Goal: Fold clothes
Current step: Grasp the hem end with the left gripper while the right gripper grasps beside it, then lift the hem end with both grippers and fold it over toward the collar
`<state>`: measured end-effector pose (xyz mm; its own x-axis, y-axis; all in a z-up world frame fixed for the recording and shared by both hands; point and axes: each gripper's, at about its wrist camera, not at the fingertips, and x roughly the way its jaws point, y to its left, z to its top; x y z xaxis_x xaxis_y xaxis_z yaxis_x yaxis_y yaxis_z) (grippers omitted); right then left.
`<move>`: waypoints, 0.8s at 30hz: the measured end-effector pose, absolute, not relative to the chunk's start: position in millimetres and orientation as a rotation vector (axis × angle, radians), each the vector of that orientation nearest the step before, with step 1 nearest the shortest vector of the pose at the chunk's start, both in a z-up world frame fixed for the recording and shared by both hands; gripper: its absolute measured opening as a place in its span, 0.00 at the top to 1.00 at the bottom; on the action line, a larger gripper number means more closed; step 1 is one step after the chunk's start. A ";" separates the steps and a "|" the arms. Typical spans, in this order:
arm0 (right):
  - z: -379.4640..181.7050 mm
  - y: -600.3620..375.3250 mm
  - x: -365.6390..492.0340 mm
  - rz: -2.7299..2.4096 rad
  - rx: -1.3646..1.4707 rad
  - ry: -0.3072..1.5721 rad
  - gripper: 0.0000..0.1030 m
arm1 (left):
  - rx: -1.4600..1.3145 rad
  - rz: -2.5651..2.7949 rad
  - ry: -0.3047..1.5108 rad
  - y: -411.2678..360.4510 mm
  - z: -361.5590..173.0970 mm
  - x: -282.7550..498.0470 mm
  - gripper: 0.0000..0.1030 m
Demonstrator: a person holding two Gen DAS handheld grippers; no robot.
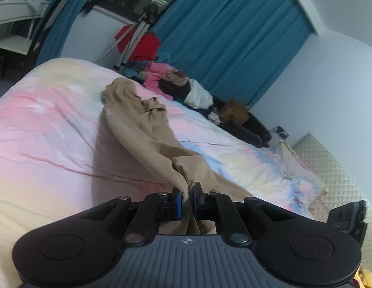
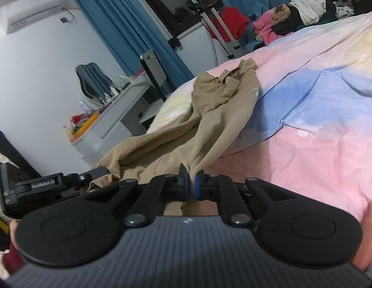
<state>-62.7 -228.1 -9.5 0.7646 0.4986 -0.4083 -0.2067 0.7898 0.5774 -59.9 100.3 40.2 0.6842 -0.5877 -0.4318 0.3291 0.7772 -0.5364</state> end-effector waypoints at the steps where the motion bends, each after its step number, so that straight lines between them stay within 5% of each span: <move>1: -9.8 -230.3 -70.0 0.414 0.533 0.579 0.91 | -0.437 -0.539 0.629 100.0 42.6 -71.8 0.91; 11: -8.2 -253.9 -138.8 0.449 0.562 0.589 0.91 | -0.379 -0.558 0.655 105.7 51.7 -162.9 0.91; 24: 25.7 -241.5 -3.4 0.346 0.538 0.465 0.91 | -0.248 -0.447 0.494 70.4 95.3 -26.4 0.91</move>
<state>-3.4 -241.5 25.7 0.8408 0.4294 -0.3296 -0.1922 0.8061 0.5598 -26.4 70.4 95.3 0.7873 -0.4690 -0.4003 0.3514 0.8748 -0.3336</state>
